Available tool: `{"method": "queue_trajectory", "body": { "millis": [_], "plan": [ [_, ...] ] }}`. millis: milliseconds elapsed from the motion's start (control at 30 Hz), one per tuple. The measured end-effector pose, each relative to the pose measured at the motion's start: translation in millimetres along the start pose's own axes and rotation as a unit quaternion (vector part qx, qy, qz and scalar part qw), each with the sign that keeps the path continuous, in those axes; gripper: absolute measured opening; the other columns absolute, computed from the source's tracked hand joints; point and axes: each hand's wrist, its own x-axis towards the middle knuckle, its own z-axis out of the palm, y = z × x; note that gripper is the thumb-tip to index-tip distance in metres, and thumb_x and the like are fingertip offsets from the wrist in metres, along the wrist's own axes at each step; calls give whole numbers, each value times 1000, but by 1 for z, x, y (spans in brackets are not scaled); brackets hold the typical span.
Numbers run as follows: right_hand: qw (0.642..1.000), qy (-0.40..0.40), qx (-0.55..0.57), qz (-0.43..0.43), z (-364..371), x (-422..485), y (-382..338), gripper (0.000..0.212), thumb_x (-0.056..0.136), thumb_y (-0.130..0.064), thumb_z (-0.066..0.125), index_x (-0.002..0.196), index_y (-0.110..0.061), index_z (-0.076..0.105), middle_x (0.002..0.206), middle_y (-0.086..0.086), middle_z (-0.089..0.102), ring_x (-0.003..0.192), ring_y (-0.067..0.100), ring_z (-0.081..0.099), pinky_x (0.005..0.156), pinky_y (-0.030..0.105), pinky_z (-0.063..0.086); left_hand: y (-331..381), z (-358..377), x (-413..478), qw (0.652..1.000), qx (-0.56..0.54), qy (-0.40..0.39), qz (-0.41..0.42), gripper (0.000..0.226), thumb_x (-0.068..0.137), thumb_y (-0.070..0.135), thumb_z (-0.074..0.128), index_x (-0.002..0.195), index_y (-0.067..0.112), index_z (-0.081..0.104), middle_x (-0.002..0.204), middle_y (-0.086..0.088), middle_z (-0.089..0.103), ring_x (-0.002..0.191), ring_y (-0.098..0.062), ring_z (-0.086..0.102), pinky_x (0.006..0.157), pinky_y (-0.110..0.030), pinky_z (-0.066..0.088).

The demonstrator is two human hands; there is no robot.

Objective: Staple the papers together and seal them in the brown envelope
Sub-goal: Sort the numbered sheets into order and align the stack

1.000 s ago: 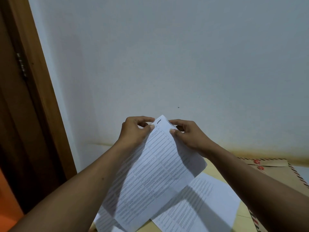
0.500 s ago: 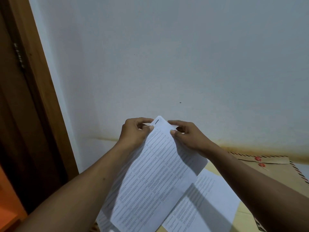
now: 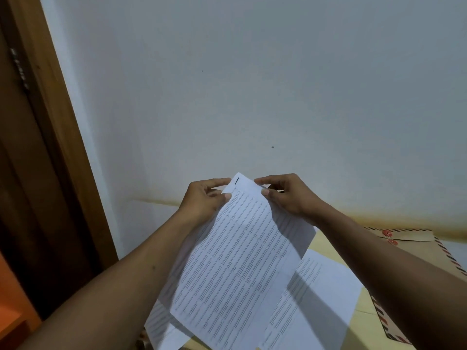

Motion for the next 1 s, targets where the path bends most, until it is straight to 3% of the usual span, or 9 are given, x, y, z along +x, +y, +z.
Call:
{"method": "queue_trajectory", "body": {
  "millis": [67,167,300,367,500,700,833,933,1000],
  "plan": [
    [999,-21,19,19,2,-3,2,26,96,-18,60,117,-26,74,103,-2,77,98,9,71,97,33,54,-9,1,2,1000,5,2,-12,36,91,8,76,124,24,74,101,-10,80,91,-22,78,91,-34,61],
    [994,-38,54,84,4,-10,15,20,98,-22,60,111,-22,75,89,-4,75,74,4,67,73,21,52,-26,-1,4,999,37,-15,-34,30,91,10,77,115,28,76,102,-10,78,91,-19,76,88,-27,59],
    [983,-48,-5,175,6,-26,62,16,97,-22,60,104,-15,73,87,8,74,68,14,64,57,25,52,-59,-3,2,991,94,-65,-71,27,88,11,79,103,34,78,82,-5,73,79,-14,69,80,-24,52],
    [976,-51,-95,192,11,-39,90,18,93,-19,63,107,-14,74,94,5,74,76,12,64,65,22,48,-77,0,-1,987,108,-86,-87,27,87,7,79,99,32,79,76,1,66,77,-13,64,77,-22,47],
    [946,-74,-208,236,22,-65,130,34,92,-28,64,124,-19,65,126,4,66,114,21,61,91,28,46,-102,12,-12,982,81,-108,-131,26,87,-1,77,104,18,79,78,-7,65,76,-15,64,72,-18,49],
    [904,-72,-310,285,36,-78,140,58,88,-43,63,141,-32,44,140,0,52,132,26,45,103,43,37,-125,34,-11,983,49,-112,-138,27,85,-4,78,100,18,81,68,-1,60,86,-18,65,92,-25,50],
    [923,-59,-300,234,47,-72,135,47,92,-38,55,138,-32,49,137,-1,55,130,24,47,103,43,38,-132,32,-12,980,62,-125,-141,28,84,-1,80,98,22,81,77,-7,64,84,-19,66,83,-27,52],
    [951,-74,-249,170,62,-60,120,38,94,-33,56,131,-27,57,134,-1,60,125,23,53,101,41,44,-132,18,-12,980,65,-108,-154,27,85,-2,79,102,19,81,78,-8,65,83,-18,66,75,-20,51],
    [965,-80,-201,145,78,-49,106,36,93,-31,60,128,-22,61,131,-1,63,122,22,56,99,37,46,-131,2,-11,980,77,-94,-155,27,85,-2,79,101,19,81,80,-9,68,85,-19,68,80,-21,53]
  ]
}}
